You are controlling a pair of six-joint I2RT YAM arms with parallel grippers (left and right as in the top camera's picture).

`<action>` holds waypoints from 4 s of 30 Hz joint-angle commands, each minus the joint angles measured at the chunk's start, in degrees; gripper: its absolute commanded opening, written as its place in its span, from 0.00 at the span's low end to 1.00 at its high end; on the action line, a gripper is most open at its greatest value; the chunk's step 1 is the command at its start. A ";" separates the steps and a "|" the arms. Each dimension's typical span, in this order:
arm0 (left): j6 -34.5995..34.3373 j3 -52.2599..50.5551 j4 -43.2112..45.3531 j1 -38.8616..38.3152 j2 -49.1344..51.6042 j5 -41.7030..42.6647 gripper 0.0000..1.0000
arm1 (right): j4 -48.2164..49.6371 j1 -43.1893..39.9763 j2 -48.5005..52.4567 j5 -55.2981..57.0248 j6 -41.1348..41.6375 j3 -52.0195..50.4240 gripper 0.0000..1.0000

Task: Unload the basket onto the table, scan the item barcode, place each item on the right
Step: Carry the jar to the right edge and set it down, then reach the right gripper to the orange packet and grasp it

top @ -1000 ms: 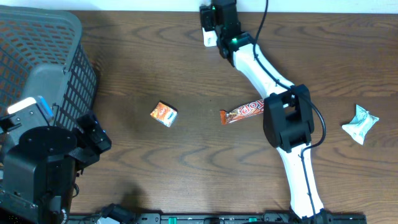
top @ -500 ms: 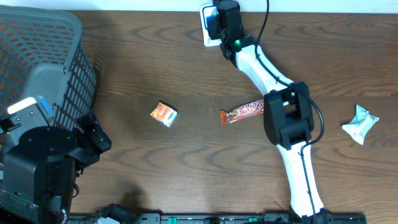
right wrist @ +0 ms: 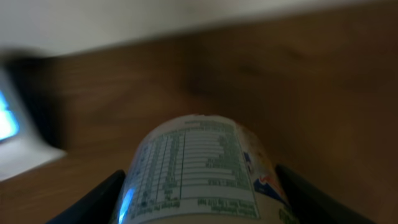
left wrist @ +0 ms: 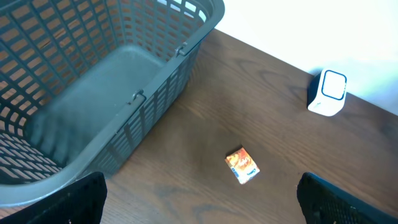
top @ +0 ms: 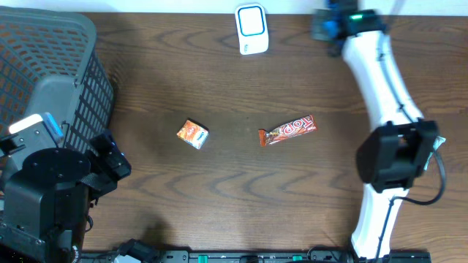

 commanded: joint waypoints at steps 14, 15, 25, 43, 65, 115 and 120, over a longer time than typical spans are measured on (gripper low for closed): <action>-0.26 0.33 -0.13 0.26 0.17 -0.57 0.98 | -8.70 -24.76 1.95 -3.69 8.61 -0.13 0.38; -0.26 0.33 -0.13 0.26 0.17 -0.57 0.98 | -8.79 -25.70 2.25 -3.69 8.59 -0.13 0.38; -0.26 0.33 -0.13 0.26 0.17 -0.57 0.98 | -10.80 -31.87 5.51 -3.23 8.59 -0.13 0.38; -0.26 0.33 -0.13 0.26 0.17 -0.57 0.98 | -13.35 -33.83 14.36 -3.74 8.61 0.28 0.99; -0.26 0.33 -0.13 0.26 0.17 -0.57 0.98 | -34.42 -14.78 -9.99 -23.15 -0.42 4.96 0.99; -0.26 0.33 -0.13 0.26 0.17 -0.57 0.98 | 7.54 38.38 2.05 -24.70 54.01 -16.72 0.99; -0.26 0.33 -0.13 0.26 0.17 -0.57 0.98 | 9.49 38.40 5.11 -25.44 55.95 -16.59 0.98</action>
